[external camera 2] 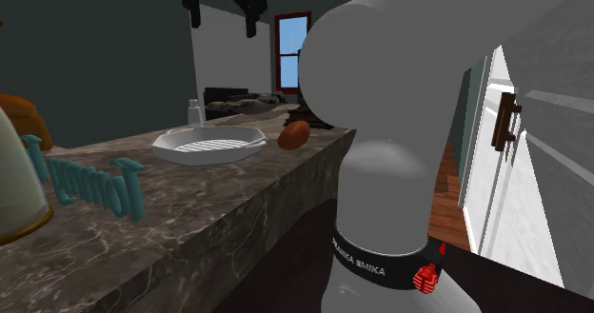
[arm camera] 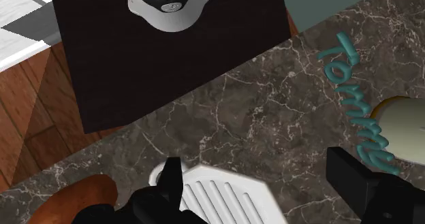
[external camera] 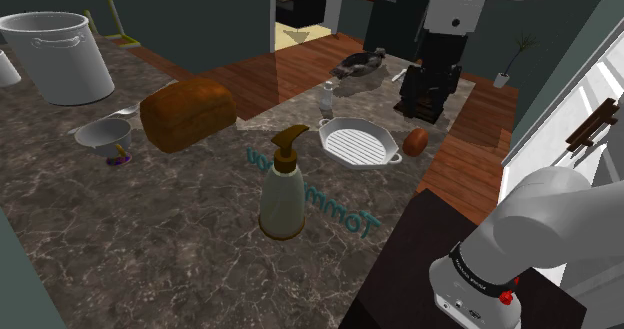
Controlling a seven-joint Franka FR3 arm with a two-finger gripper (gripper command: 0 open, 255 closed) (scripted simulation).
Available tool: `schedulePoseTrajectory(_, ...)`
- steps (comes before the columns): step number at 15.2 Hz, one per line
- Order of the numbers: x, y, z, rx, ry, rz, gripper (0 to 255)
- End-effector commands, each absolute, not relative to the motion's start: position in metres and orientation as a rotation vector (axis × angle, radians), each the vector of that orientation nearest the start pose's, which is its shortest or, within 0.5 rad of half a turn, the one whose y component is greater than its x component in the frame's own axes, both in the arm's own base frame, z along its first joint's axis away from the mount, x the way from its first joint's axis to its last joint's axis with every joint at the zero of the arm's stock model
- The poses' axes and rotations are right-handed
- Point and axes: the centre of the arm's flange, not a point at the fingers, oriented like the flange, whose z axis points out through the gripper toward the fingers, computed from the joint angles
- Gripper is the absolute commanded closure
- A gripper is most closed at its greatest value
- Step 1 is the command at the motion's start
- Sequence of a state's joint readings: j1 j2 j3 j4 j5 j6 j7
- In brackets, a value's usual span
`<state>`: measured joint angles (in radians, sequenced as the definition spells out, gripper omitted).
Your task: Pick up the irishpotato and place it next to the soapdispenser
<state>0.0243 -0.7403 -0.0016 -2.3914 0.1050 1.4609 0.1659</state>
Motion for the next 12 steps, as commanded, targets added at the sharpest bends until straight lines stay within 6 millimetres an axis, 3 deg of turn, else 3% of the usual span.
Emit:
schedulePoseTrajectory(1,0.303,0.019,0.552,-3.031,0.214,0.304,0)
schedulePoseTrajectory(7,0.341,-0.036,0.512,-2.972,0.597,0.261,0)
schedulePoseTrajectory(12,0.362,-0.089,0.479,-2.887,0.907,0.222,0)
